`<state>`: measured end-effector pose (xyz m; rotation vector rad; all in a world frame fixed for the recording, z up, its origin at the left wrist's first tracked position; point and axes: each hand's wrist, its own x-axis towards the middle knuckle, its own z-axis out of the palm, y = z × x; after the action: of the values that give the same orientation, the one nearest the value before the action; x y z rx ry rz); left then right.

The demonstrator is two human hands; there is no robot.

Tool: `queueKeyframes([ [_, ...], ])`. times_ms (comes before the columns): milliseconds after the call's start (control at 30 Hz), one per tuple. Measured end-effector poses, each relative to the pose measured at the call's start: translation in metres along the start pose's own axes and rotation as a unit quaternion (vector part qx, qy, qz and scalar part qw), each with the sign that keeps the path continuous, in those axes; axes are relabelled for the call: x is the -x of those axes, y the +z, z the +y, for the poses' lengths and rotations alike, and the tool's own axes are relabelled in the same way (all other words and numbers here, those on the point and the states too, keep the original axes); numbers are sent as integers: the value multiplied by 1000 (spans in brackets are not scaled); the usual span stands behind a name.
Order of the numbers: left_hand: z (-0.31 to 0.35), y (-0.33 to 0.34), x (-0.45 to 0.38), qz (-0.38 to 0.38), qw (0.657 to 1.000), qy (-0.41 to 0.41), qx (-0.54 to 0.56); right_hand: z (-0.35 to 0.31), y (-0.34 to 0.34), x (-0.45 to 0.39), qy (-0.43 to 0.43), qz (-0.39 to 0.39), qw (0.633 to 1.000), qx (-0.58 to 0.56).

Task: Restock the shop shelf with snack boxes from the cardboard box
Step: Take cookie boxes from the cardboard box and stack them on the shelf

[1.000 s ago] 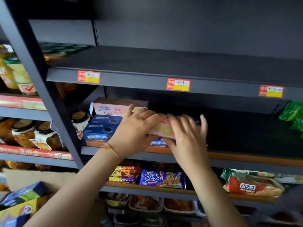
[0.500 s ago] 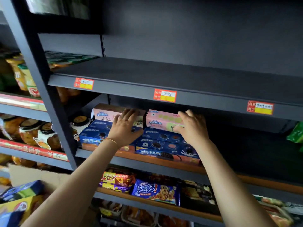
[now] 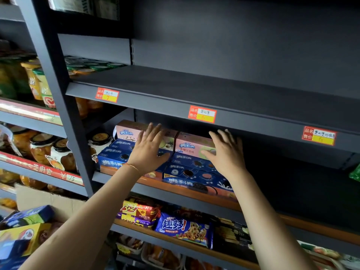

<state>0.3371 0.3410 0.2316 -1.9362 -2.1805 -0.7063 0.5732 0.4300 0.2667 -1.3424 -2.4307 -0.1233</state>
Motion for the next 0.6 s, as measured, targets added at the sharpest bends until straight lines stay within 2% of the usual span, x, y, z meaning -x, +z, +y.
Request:
queueKeyframes([
  [67,0,-14,16,76,995,19,67,-20,-3,5,-51,61,994,-74],
  [133,-2,-34,46,156,975,-1,160,-54,-3,14,-115,97,972,-183],
  [200,-10,-50,88,213,948,-52,233,-98,1,28,-167,76,940,-288],
  [267,-37,-50,130,231,916,-150,291,-148,16,42,-207,11,911,-357],
  [400,-132,-16,209,181,859,-371,303,-245,91,69,-231,-177,875,-388],
  [500,-191,7,267,106,821,-498,257,-301,166,96,-167,-310,854,-384],
  [600,-235,31,322,20,753,-597,276,-342,232,126,-84,-419,825,-371],
])
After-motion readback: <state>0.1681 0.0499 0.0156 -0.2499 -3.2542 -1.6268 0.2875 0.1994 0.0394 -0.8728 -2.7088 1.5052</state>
